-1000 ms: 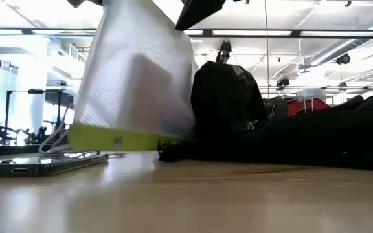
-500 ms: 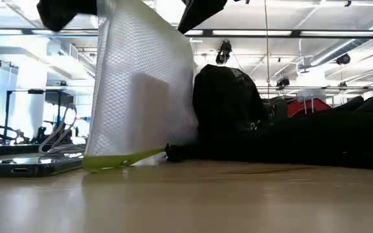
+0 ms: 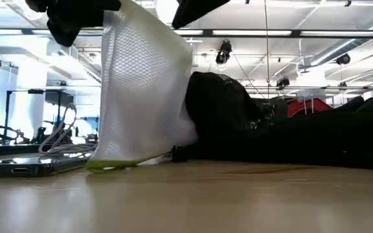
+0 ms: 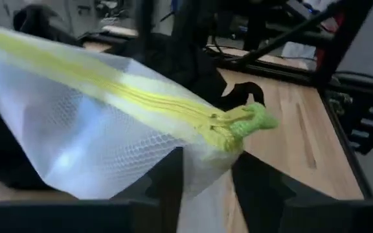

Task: Unpack backpack
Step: Remove the yellow green zip bag from the black backpack, then open the yellow green zip bag

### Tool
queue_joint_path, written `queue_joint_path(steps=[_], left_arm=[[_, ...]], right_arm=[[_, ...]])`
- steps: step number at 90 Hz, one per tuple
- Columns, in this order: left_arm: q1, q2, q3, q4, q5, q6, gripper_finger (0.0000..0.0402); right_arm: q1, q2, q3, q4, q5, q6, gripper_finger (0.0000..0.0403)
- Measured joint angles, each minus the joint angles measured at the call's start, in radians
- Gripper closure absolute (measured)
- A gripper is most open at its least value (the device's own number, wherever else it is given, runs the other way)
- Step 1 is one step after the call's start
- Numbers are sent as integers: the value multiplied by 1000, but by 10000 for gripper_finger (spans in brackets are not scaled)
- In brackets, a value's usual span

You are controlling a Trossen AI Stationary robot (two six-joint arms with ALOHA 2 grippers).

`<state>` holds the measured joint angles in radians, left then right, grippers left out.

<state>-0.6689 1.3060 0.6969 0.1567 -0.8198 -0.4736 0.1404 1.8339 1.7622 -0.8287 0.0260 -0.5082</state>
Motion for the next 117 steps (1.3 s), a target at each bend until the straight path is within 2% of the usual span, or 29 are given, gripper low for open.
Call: queue_joint_path(steps=[10,20,28,38,51,52,55,58,63,69,80,84,92,105,117], left_arm=[[0,0,8,0,30,50,386],[0,0,8,0,86,100,397],[0,0,13,-2,114,173,400],[0,0,53,-37,120,296,401],[1,-3,155,-217,122,355,401],[1,-3,164,-246,123,355,401],[1,5,262,-490,134,339,401],[-3,8,301,-495,143,330,401],[-3,8,378,-612,148,303,402],[-5,5,445,-770,148,260,402],[-5,0,517,-913,149,222,402],[-5,-4,536,-944,142,221,402],[-5,-10,557,-989,130,206,402],[-9,-22,547,-1047,48,141,402],[-9,-41,511,-1084,-16,69,400]], right_arm=[[-1,12,1,46,0,-1,224],[-1,13,18,53,-28,-21,171],[-11,14,25,59,-107,-22,150],[-30,38,31,57,-203,-10,143],[-41,80,30,56,-209,-52,153],[-42,82,29,56,-209,-55,154],[-48,95,31,60,-213,-75,162],[-54,100,31,66,-213,-82,171],[-65,112,30,69,-197,-82,192],[-69,115,30,87,-132,-79,234],[-69,107,30,118,-17,-113,359],[-66,106,30,137,20,-128,384],[-51,97,30,178,180,-146,391],[-3,73,28,259,525,-277,400],[44,43,28,328,745,-361,402]])
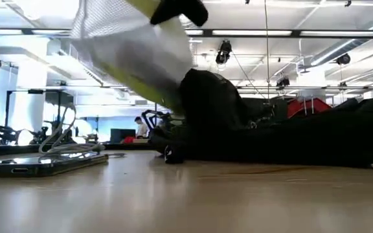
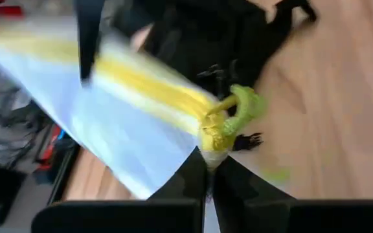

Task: Unpack backpack
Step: Open the yellow green zip bag

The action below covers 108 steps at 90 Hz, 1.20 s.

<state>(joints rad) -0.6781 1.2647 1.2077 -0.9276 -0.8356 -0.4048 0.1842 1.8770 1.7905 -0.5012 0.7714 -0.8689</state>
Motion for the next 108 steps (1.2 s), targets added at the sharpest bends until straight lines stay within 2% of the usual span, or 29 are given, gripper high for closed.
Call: queue_joint_path(steps=[15,27,38,46,52,57,65,72,80,98,108], left_arm=[[-3,-39,-9,-73,-93,-61,380],[-4,-82,-10,-60,-137,-51,348],[-4,-98,-23,8,-127,-49,311],[-4,-92,-61,91,-89,-46,284],[-4,-84,-98,152,-54,-48,266],[-8,-73,-135,202,-28,-61,252],[-18,-66,-197,269,-2,-119,233],[-20,-64,-256,354,-10,-176,219],[-19,-59,-354,496,-9,-211,204],[-17,-54,-585,989,-69,-198,177],[-16,-22,-676,1280,-87,-155,164]], right_arm=[[66,-8,0,24,229,-110,402],[121,-10,0,29,420,-170,403],[175,-12,0,-8,554,-125,403],[211,-12,0,-71,587,8,403],[230,-12,1,-164,547,177,403],[239,-12,1,-279,453,365,403],[218,-12,1,-449,155,705,403],[180,-12,-17,-503,-53,885,403],[155,-12,-48,-507,-116,943,403],[112,-12,-66,-486,-288,970,403],[89,-12,-67,-477,-308,971,403]])
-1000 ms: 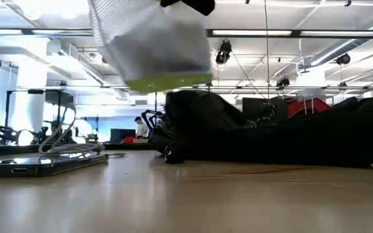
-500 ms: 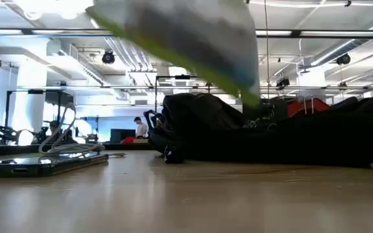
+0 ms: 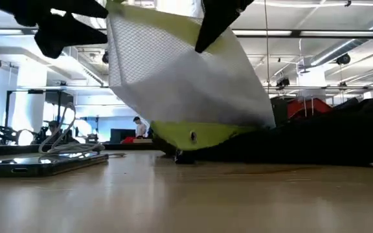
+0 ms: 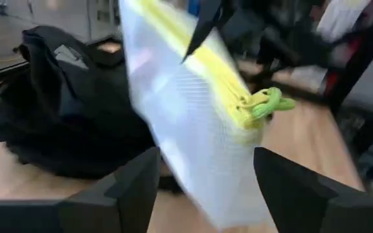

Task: Unpack backpack
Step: Open the yellow green zip bag

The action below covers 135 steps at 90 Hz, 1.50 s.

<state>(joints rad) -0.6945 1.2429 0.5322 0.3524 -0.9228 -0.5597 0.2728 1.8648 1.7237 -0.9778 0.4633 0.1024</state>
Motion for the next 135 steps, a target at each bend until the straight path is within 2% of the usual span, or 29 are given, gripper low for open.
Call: queue_joint_path(steps=[9,23,44,58,64,70,83,86,93,100,109,115,124,135], left_arm=[[0,35,-32,135,22,18,153],[-3,63,-21,157,10,-28,145],[17,173,34,158,-192,-38,152],[57,243,72,156,-211,-59,168],[65,261,89,144,-188,-46,189],[66,269,108,131,-186,-22,227],[61,249,156,62,-185,90,364],[60,229,168,24,-181,128,381],[60,146,222,-151,-178,197,393],[67,39,306,-433,-175,208,398],[71,-71,449,-789,-133,228,399],[71,-122,536,-911,-90,293,400],[68,-168,607,-912,63,418,400],[65,-153,607,-858,269,481,400]], right_arm=[[-21,0,-1,4,-8,-17,403],[-49,0,-7,11,-14,-45,403],[-52,1,-24,38,-19,-51,403],[-51,2,-26,50,-22,-50,403],[-51,2,-26,52,-22,-51,403],[-51,2,-26,52,-22,-57,401],[-51,2,-15,42,-21,-96,364],[-51,1,-2,37,-20,-109,349],[-51,-13,33,34,-18,-159,309],[-51,-45,69,34,-17,-214,267],[-51,-90,101,29,-15,-294,220],[-51,-122,105,27,-19,-320,196],[-53,-158,104,13,-31,-336,166],[-56,-165,100,4,-109,-330,141]])
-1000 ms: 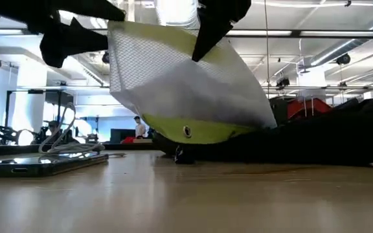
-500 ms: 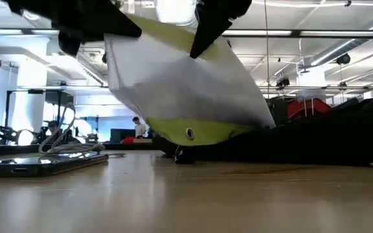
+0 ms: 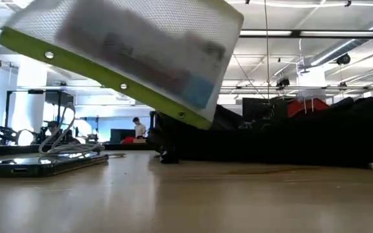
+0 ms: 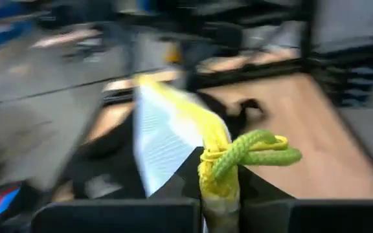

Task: Unpack backpack
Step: Open the yellow green zip bag

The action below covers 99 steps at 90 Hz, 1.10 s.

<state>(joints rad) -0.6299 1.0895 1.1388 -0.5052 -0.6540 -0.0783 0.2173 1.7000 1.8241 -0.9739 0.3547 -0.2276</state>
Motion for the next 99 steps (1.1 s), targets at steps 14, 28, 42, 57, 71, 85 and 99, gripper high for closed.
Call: queue_joint_path(steps=[14,28,42,57,71,85,99], left_arm=[[-7,102,-47,15,59,-23,401],[-14,229,-72,73,60,-62,401],[-33,316,-71,118,62,-78,401],[-52,329,-69,116,18,-149,401],[-87,318,-69,89,-109,-218,401],[-140,273,-69,-36,-279,-373,402],[-202,239,-69,-159,-318,-529,402]], right_arm=[[-1,17,-18,-1,-120,9,119],[-8,45,-74,-3,-258,25,106],[-10,85,-84,-10,-307,25,103],[-5,105,-85,12,-307,18,117],[10,105,-84,20,-297,66,144],[27,110,-90,-15,-221,119,208],[27,102,-91,-66,-130,147,351]])
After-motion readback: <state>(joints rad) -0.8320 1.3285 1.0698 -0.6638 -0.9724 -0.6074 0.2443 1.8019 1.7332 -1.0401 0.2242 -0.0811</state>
